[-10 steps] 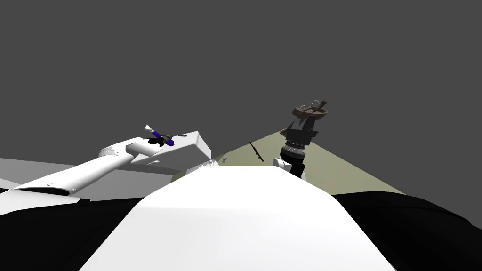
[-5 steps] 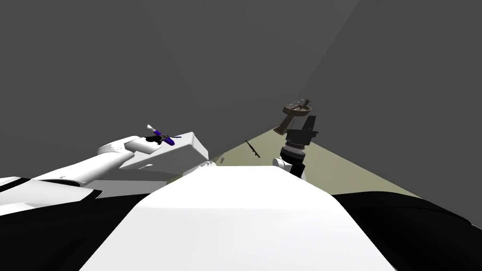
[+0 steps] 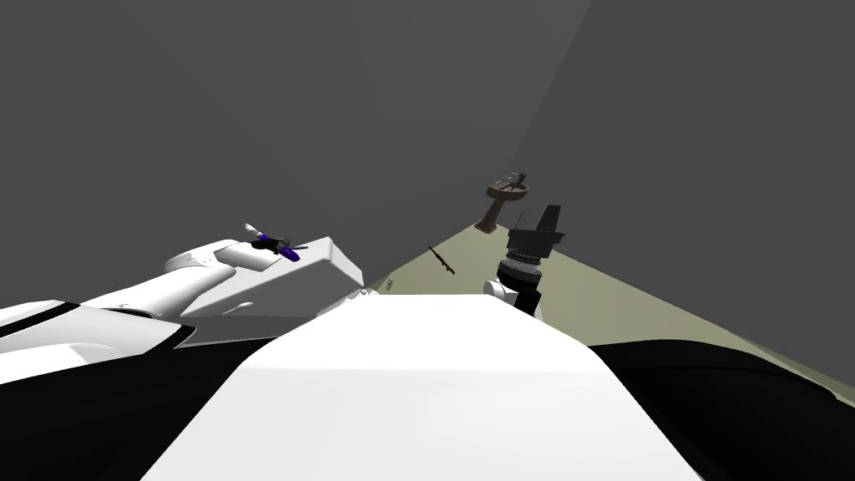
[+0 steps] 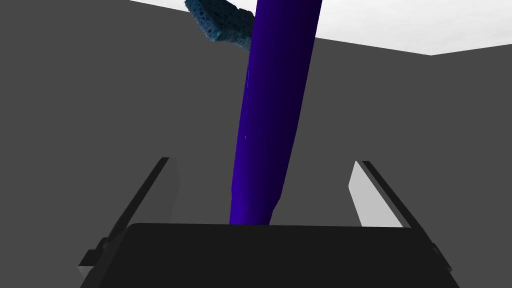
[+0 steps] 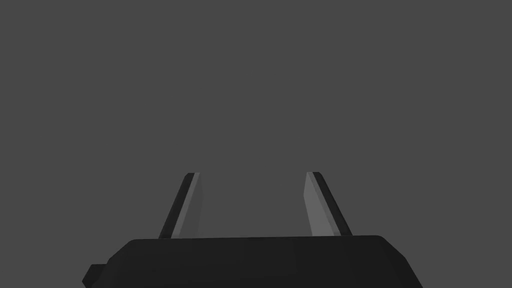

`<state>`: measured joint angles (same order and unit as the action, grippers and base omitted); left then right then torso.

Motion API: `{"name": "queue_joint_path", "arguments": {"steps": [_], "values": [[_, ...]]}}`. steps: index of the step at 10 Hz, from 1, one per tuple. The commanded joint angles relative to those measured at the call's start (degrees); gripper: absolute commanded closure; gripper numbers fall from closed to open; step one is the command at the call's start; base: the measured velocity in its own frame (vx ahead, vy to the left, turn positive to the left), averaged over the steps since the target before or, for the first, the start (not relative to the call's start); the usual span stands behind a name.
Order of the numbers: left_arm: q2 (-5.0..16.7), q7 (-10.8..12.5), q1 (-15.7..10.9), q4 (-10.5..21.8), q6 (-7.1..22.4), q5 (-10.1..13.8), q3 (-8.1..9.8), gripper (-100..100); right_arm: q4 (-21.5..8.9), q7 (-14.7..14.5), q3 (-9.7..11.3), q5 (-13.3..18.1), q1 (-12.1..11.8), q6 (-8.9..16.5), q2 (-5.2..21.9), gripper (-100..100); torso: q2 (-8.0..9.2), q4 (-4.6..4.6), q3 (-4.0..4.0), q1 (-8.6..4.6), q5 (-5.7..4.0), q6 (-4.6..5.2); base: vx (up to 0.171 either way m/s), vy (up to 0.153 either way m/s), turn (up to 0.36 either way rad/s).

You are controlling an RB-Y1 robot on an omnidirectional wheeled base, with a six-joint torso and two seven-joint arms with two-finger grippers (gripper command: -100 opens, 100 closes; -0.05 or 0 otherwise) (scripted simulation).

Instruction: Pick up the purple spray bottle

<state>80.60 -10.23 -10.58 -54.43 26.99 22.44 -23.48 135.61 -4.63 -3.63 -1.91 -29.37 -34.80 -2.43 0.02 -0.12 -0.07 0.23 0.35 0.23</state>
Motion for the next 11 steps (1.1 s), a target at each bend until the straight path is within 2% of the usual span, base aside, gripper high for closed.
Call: {"name": "queue_joint_path", "arguments": {"steps": [1,2,3,4,5,6,10,11], "values": [[-0.11,-1.25,-2.86,2.86,-0.33,2.16,-2.86,-100,0.0,0.0,0.0,0.0,0.0,0.0,0.0,0,0.0,0.0,0.0,0.0,0.0,0.0,-0.2,-0.083,-0.398],[-0.11,-1.25,-4.66,4.64,-0.33,2.16,-3.44,-100,0.0,0.0,0.0,0.0,0.0,0.0,0.0,0,0.18,0.07,0.13,-0.07,-0.05,-0.05,-0.127,-0.048,-0.15],[-0.11,-1.25,-5.38,6.93,-0.33,2.16,-3.44,-100,0.0,0.0,-0.01,0.0,-0.01,0.0,0.0,0,0.07,0.07,0.09,-0.04,-0.06,-0.04,-0.052,-0.014,-0.011],[-0.11,-1.25,-5.38,8.18,-0.33,2.16,-3.44,-100,0.0,0.0,-0.02,0.0,-0.03,0.0,0.01,0,-0.13,0.03,-0.03,0.07,-0.05,-0.08,-0.003,0.01,0.019],[-0.37,-1.76,-5.86,7.85,-0.42,2.4,-3.65,-100,0.0,0.0,-0.02,0.0,-0.03,0.0,0.01,0,-0.32,-0.02,-0.14,0.18,0.0,-0.08,0.001,0.006,0.005],[-0.41,-1.91,-5.96,8.18,-0.51,2.42,-3.7,100,0.0,0.0,-0.02,0.0,-0.03,0.0,0.01,0,-0.41,-0.05,-0.2,0.18,0.01,-0.06,0.0,0.0,0.0],[-0.39,-2.0,-5.89,8.17,-0.46,2.37,-3.76,100,0.01,0.0,-0.02,0.0,-0.03,-0.01,0.01,0,-0.41,-0.01,-0.18,0.23,0.03,-0.04,0.0,0.0,0.0],[-0.39,-2.0,-5.88,8.17,-0.45,2.37,-3.76,0,0.01,0.0,-0.02,0.0,-0.03,-0.01,0.01,0,-0.41,0.0,-0.17,0.23,0.03,-0.04,0.0,0.0,0.0]]}}
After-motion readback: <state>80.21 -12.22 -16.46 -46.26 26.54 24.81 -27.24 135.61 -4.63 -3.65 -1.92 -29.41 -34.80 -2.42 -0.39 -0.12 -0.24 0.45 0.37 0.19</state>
